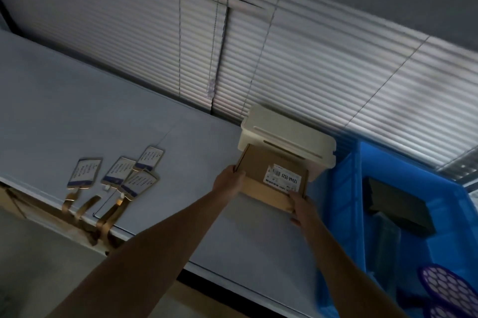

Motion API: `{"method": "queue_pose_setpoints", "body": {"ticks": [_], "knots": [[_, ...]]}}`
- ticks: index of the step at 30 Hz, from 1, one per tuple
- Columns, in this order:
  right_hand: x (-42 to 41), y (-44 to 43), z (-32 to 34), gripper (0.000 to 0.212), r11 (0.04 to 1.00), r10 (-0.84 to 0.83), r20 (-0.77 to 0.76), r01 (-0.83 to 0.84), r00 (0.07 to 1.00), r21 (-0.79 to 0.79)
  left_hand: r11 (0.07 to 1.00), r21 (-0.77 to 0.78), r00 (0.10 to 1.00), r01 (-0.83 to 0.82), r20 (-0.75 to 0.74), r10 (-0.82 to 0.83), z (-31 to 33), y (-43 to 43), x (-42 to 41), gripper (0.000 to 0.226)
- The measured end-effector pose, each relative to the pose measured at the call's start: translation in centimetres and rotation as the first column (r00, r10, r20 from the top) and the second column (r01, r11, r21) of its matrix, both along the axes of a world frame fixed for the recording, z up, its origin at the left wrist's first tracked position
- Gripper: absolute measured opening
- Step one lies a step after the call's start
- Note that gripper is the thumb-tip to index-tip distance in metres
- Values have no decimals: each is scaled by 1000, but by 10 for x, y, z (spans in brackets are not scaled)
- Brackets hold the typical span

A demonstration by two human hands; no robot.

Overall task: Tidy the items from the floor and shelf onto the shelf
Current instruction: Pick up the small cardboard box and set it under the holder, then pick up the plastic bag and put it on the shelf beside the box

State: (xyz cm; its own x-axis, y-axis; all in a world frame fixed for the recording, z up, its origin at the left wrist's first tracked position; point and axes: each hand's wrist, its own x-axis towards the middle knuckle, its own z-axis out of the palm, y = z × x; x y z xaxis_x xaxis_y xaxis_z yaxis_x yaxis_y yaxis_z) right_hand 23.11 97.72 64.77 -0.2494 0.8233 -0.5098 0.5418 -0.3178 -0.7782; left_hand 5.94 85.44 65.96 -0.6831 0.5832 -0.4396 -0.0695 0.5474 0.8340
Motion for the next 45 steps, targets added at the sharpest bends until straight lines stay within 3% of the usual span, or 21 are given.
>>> {"method": "queue_pose_setpoints", "body": {"ticks": [4,13,16,18,20,23,25,28,31,35,40,42,45], "knots": [[-2,15,-10,55,1000,29,33,-29,999,3,997,-35,996,62,68,-59,-9,18,-6,50],[1,24,-14,60,1000,22,24,-22,999,-22,999,26,988,35,151,-39,-12,13,-11,56],[7,8,-10,51,994,-112,56,112,992,2,996,78,975,-42,221,24,-14,-16,-8,63],[17,-20,-5,31,985,-169,56,166,984,53,988,125,962,-95,266,58,-15,-52,-8,47],[21,-66,-3,25,987,-131,66,124,989,103,977,164,953,-139,291,86,-22,-104,-7,20],[5,-150,-10,23,971,136,143,-160,980,176,951,133,937,-280,256,240,-43,-209,-3,17],[-25,-215,-17,17,861,455,188,-484,871,157,921,57,912,-385,178,370,-67,-294,-1,12],[-80,-315,-33,15,542,808,252,-840,532,35,836,-119,820,-536,161,549,-107,-428,-2,10],[-142,-420,-72,20,265,924,293,-964,245,-29,717,-310,698,-625,190,691,-137,-558,-2,14],[-219,-561,-137,30,-78,902,415,-991,-116,-108,553,-498,558,-668,156,815,-179,-712,-12,16],[-312,-715,-238,37,-282,809,453,-924,-374,-260,466,-606,526,-644,91,846,-252,-857,-65,28],[-337,-744,-257,37,-319,788,467,-914,-402,-249,467,-602,528,-648,86,845,-273,-878,-89,28],[-381,-802,-340,37,-378,766,481,-904,-426,-199,468,-593,521,-656,92,848,-357,-910,-126,28]]}}
